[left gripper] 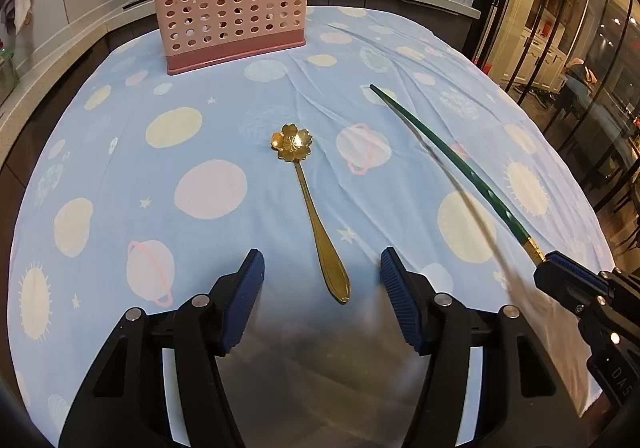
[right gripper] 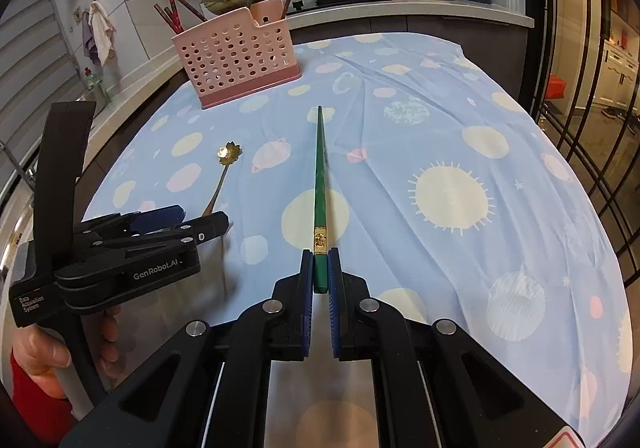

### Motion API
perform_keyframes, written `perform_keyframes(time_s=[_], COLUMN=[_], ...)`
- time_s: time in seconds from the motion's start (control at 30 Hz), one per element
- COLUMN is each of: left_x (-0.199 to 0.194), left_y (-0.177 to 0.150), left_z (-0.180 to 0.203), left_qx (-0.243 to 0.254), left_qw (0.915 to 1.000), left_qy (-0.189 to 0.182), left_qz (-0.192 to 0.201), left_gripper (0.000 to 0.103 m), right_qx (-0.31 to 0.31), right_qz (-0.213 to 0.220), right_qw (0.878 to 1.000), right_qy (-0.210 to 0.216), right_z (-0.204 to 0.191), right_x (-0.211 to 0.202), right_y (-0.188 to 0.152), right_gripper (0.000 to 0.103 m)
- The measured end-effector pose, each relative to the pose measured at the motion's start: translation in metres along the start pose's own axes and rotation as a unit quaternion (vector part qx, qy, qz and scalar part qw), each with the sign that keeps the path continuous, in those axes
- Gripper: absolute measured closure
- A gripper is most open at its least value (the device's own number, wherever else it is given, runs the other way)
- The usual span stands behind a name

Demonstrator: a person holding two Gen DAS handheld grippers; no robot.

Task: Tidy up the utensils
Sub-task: 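Grasp the green chopstick with the right tool while the left tool grasps the gold spoon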

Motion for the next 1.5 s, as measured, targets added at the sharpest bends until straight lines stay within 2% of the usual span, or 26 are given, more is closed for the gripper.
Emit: perform_keyframes(time_s=[0.07,0.13,0.33,0.57,0.83,0.97,1.1,1.27,1.5], left_x=[-0.001,-0.002,-0.002,-0.012,-0.048,-0.070,-0.088,-0.105,-0.112], left_y=[-0.001,-0.001,-0.003,-0.007,-0.003,0.009,0.027,0.054,0.072], left_z=[0.000,0.000,0.002,-0.001,0.000,0.000,-0.002,-0.008,-0.018], left_qx=[0.003,0.005,0.006,-0.012,-0.010,-0.008,-0.002,0.007,0.007], left_qw=[1.0000,1.0000,0.9999,0.9994,0.9988,0.9976,0.9959,0.9935,0.9927], left_qy=[0.004,0.003,-0.012,-0.034,-0.039,-0.041,-0.041,-0.032,-0.024], left_qz=[0.001,0.001,-0.003,-0.004,0.029,0.055,0.080,0.109,0.118], left_gripper=[0.052,0.064,0.090,0.092,0.093,0.094,0.100,0.101,0.102], right_qx=[0.000,0.001,0.001,0.003,0.006,0.004,0.000,-0.004,-0.005], right_qz=[0.000,-0.001,-0.004,0.002,0.035,0.064,0.102,0.137,0.159], right_qw=[1.000,1.000,1.000,1.000,0.999,0.998,0.994,0.990,0.987], right_qy=[0.002,0.003,0.006,0.007,0.015,0.021,0.031,0.039,0.037], right_z=[0.000,0.001,0.000,0.001,0.001,-0.002,-0.008,-0.013,-0.018], right_x=[0.001,0.003,0.005,-0.002,-0.030,-0.051,-0.074,-0.090,-0.096], right_y=[0.001,0.001,-0.002,-0.002,0.012,0.029,0.058,0.091,0.112], right_gripper=[0.096,0.096,0.096,0.097,0.097,0.097,0.097,0.096,0.097])
Point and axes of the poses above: each gripper's, at about its wrist camera, not at the fingertips, and x roughly the way its jaws point, z to its right, y to its top, the point moved 7 cm from there along x, roughly the way its jaws point, and after that the axes turned 7 degrees about -y, right-handed, at the moved point
